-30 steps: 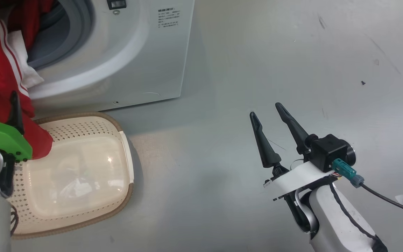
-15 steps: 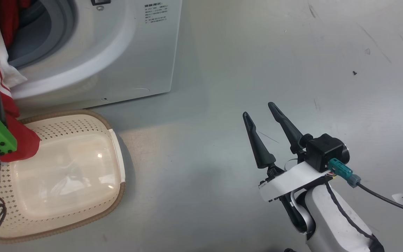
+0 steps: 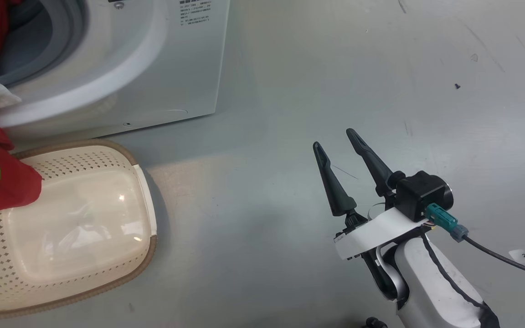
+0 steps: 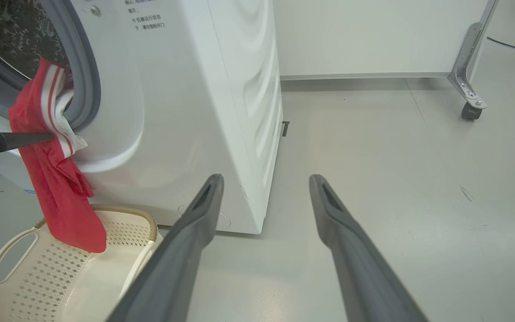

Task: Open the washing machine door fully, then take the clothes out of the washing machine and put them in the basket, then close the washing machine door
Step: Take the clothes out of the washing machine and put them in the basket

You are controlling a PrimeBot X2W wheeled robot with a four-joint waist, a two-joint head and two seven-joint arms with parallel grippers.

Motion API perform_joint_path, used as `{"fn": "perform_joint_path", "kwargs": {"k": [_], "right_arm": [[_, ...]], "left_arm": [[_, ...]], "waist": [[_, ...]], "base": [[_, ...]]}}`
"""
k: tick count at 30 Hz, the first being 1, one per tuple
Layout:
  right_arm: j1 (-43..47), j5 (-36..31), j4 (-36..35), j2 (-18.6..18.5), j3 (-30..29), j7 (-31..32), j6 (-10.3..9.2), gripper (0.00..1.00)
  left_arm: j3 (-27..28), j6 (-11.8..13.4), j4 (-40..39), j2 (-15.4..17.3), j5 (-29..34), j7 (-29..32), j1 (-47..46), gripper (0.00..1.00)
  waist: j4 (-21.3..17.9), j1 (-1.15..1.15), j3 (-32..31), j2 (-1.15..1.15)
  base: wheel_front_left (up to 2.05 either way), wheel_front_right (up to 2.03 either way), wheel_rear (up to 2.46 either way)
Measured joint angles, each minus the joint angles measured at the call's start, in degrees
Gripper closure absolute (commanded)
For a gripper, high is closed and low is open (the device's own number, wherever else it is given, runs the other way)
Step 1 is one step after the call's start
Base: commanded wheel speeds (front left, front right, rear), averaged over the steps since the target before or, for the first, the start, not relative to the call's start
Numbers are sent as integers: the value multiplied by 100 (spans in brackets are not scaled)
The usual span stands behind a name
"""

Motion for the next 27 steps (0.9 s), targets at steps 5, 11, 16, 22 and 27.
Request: {"fn": "perform_joint_path", "kwargs": {"k": [5, 11, 16, 22, 27], "right_arm": [[-26, 0, -2, 0, 19, 0, -3, 0], [-42, 0, -2, 0, 32, 0, -47, 0], [-52, -1, 0, 0, 33, 0, -54, 0], [-54, -3, 37, 0, -8, 0, -60, 0], [-56, -4, 93, -1, -10, 0, -58, 0]], "left_arm": [[26, 0, 148, -3, -73, 4, -130, 0], [34, -113, 275, -23, -164, 0, -236, 90], [42, -211, 363, -105, -234, -82, -318, 100], [-60, -341, 492, -166, -232, -294, -345, 100], [-227, -417, 565, -152, -96, -514, -340, 100]], "waist": [[-17, 0, 40, 0], [-26, 0, 66, 0], [-7, 0, 67, 0], [92, 0, -2, 0], [176, 0, -122, 0]], "base": [[0, 0, 0], [0, 0, 0], [0, 0, 0], [0, 0, 0], [0, 0, 0]]}}
